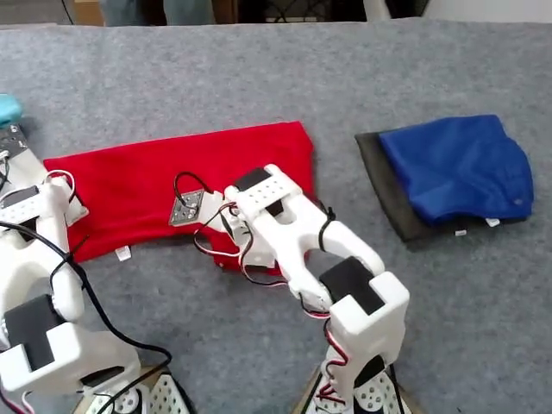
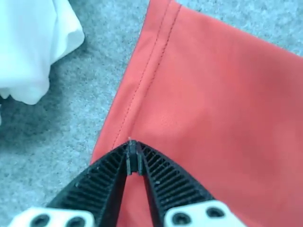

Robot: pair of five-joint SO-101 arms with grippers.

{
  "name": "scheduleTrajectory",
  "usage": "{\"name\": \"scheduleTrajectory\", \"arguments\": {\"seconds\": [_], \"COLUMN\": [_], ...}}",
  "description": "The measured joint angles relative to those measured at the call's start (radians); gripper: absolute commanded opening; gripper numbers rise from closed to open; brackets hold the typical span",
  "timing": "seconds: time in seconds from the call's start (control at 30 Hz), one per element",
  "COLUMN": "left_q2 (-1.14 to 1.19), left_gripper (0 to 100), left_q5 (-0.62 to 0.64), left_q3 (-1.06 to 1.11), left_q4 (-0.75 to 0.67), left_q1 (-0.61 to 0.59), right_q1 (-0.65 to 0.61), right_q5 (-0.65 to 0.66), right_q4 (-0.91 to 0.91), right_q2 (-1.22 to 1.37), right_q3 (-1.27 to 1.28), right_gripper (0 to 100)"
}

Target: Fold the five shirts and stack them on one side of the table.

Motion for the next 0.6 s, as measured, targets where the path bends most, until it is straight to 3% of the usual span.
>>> {"name": "scheduleTrajectory", "arguments": {"seconds": [0.07, 0.17, 0.43, 0.6], "left_q2": [0.0, 0.0, 0.0, 0.0], "left_gripper": [3, 3, 3, 3], "left_q5": [0.0, 0.0, 0.0, 0.0], "left_q3": [0.0, 0.0, 0.0, 0.0], "left_q4": [0.0, 0.0, 0.0, 0.0], "left_q1": [0.0, 0.0, -0.008, -0.023], "right_q1": [-0.006, -0.041, -0.061, -0.052], "right_q5": [-0.002, -0.006, -0.072, -0.167], "right_q4": [0.018, 0.029, 0.02, 0.011], "right_q2": [0.0, -0.005, -0.005, -0.006], "right_q3": [0.0, 0.044, 0.058, 0.057], "right_gripper": [24.7, 24.3, 17.5, 5.4]}}
